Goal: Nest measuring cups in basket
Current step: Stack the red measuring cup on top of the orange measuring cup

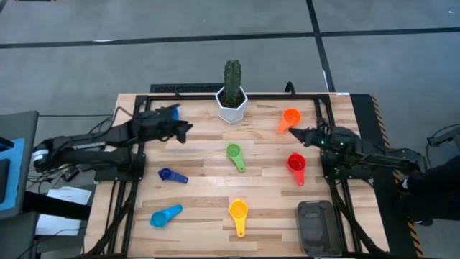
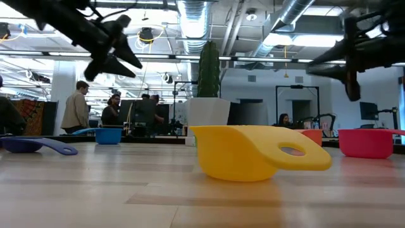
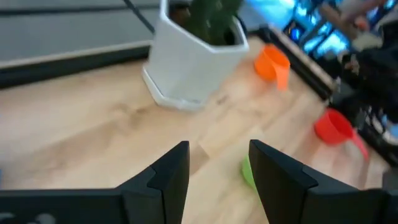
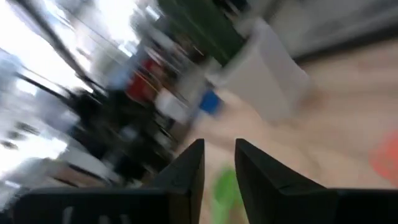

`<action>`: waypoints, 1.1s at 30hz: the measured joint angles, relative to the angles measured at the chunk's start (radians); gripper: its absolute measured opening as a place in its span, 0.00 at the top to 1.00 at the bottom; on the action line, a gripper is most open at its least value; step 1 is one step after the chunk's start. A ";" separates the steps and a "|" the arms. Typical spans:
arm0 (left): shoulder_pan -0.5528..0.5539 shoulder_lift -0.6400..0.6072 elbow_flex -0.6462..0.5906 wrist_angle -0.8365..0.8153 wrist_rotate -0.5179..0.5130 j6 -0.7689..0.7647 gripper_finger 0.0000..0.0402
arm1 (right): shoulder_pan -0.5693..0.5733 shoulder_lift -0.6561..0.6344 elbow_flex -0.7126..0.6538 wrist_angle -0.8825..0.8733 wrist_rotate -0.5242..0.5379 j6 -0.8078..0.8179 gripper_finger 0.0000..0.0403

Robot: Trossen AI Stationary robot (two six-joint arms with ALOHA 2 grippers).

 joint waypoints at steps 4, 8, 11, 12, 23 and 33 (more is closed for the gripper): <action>-0.015 0.088 0.039 0.000 0.031 -0.002 0.61 | 0.000 0.139 0.147 -0.294 -0.034 0.001 0.68; -0.050 0.161 0.065 0.012 0.033 -0.053 0.61 | 0.000 0.282 0.286 -0.532 -0.035 -0.016 0.69; -0.089 0.215 0.073 0.008 0.034 -0.068 0.61 | 0.000 0.376 0.364 -0.617 -0.034 -0.055 0.69; -0.101 0.231 0.074 0.008 0.034 -0.081 0.61 | 0.000 0.401 0.382 -0.624 -0.035 -0.073 0.69; -0.231 0.297 0.075 -0.007 0.058 -0.297 0.63 | 0.000 0.599 0.429 -0.556 -0.059 -0.177 0.72; -0.196 0.264 0.097 -0.039 0.010 -0.360 0.65 | -0.040 0.577 0.545 -0.641 0.109 -0.117 0.77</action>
